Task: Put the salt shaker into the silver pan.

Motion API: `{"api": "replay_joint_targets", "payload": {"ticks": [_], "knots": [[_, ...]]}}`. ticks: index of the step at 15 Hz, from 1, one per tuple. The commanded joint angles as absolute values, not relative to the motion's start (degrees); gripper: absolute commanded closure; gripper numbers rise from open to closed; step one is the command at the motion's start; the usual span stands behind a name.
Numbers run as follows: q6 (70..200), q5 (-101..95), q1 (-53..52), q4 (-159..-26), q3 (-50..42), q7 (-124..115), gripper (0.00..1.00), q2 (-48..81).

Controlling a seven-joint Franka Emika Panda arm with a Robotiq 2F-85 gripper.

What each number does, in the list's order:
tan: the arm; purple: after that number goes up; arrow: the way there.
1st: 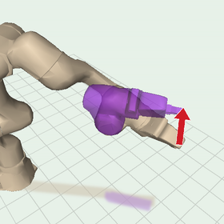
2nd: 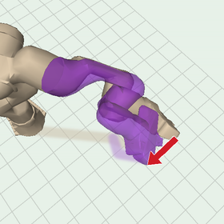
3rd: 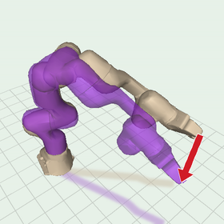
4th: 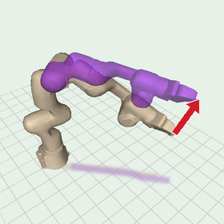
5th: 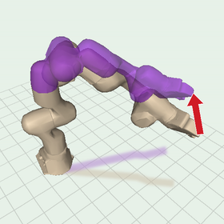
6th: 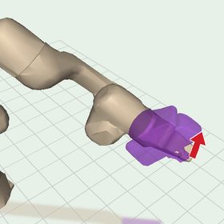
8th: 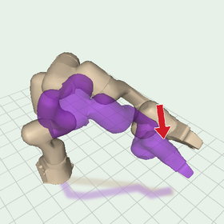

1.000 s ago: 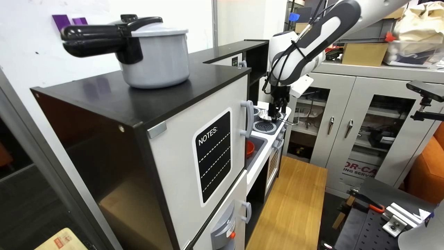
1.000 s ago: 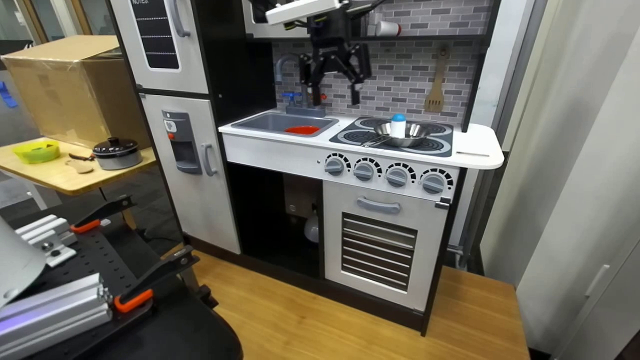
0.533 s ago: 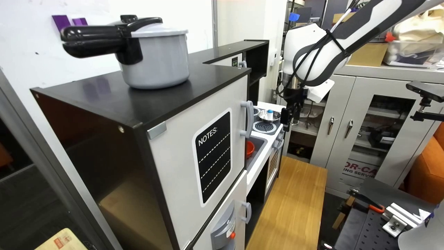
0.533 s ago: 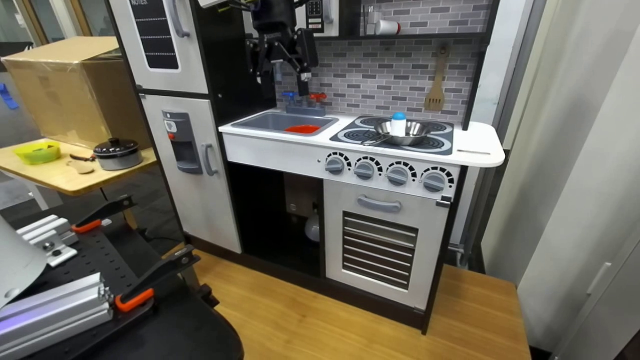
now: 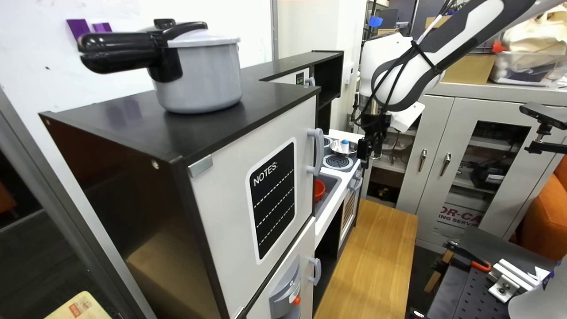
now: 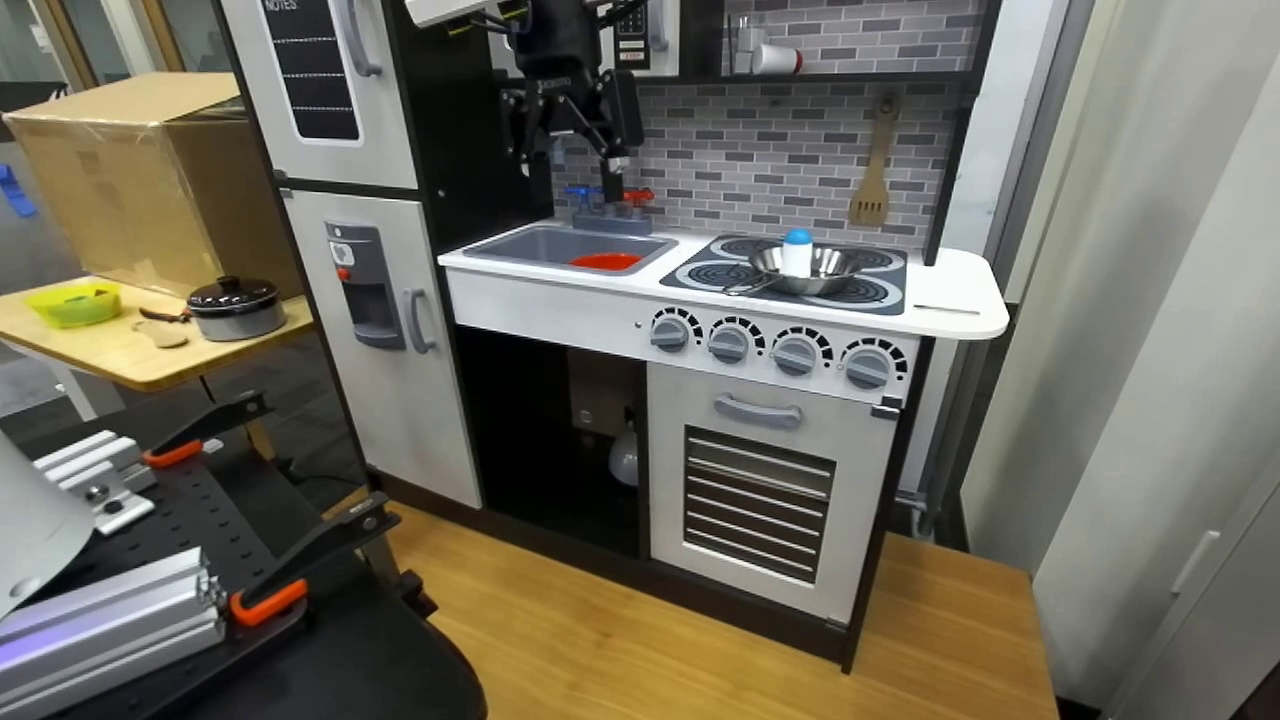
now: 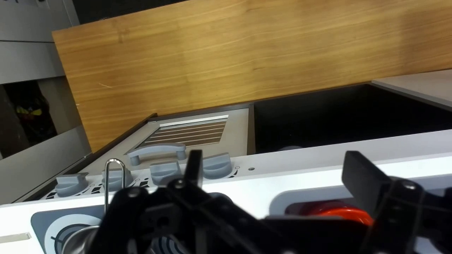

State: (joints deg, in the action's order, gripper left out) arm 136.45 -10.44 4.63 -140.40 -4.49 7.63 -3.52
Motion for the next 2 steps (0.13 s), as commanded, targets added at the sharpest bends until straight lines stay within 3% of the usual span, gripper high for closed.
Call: {"api": "replay_joint_targets", "payload": {"ticks": [1,2], "knots": [[136.3,-10.4,4.6,-140.3,-4.5,7.6,0.00,-3.5],[136.3,-10.4,4.6,-140.3,-4.5,7.6,0.00,-3.5]]}}
